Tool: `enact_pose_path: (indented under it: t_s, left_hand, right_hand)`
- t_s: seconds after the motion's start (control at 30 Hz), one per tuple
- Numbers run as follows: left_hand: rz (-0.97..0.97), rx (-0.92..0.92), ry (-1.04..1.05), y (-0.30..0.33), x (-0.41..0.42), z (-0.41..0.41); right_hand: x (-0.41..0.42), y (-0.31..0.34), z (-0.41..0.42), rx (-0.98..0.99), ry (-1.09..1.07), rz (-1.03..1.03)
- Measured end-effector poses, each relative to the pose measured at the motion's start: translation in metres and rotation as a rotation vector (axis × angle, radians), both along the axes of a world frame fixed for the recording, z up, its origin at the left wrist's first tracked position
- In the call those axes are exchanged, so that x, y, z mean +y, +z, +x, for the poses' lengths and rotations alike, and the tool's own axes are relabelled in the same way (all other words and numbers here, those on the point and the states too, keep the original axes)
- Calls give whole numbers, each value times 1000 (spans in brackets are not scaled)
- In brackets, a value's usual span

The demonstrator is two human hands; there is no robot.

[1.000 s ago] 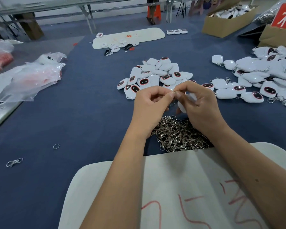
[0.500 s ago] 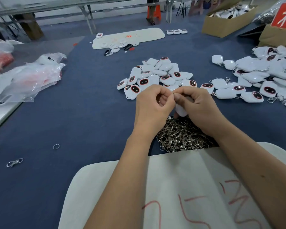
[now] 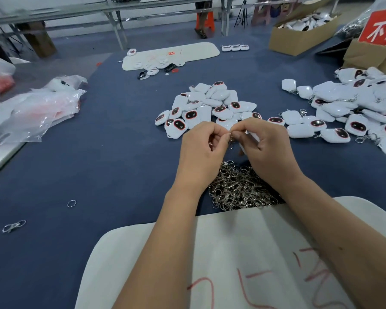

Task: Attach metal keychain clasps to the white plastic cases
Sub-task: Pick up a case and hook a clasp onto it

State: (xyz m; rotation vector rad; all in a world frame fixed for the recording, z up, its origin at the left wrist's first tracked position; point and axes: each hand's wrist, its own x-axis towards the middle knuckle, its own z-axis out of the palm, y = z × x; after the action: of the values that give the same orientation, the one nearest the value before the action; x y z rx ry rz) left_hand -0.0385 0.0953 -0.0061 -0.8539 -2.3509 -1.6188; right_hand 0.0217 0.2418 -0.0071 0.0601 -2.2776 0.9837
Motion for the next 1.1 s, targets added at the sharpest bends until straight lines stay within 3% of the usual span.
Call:
enact_pose_path:
  t_s: [0.23,0.3,0.43,0.6,0.7,0.93,1.1]
  left_hand:
    - [-62,59,10,-3,0,-2]
    - [-39,74,8,-2,1,-1]
    - [-4,103,15,2,3,4]
    - [2,119,-8,1,4,4]
    - [-9,122,-3,0,4,3]
    - [-75,146,21,-4,4,1]
    - [-64,122,38,-5,7,1]
  right_hand:
    - [7,0,-1,84,-10,231]
    - [6,-1,-1,59,17,126]
    - [8,-2,-1,-118,124,-278]
    - [13,1,0,-173,198,-438]
    - [10,0,1,-145,168,-383]
    - [4,1,1,-35,14,-25]
    - [3,0,1,37,-33,27]
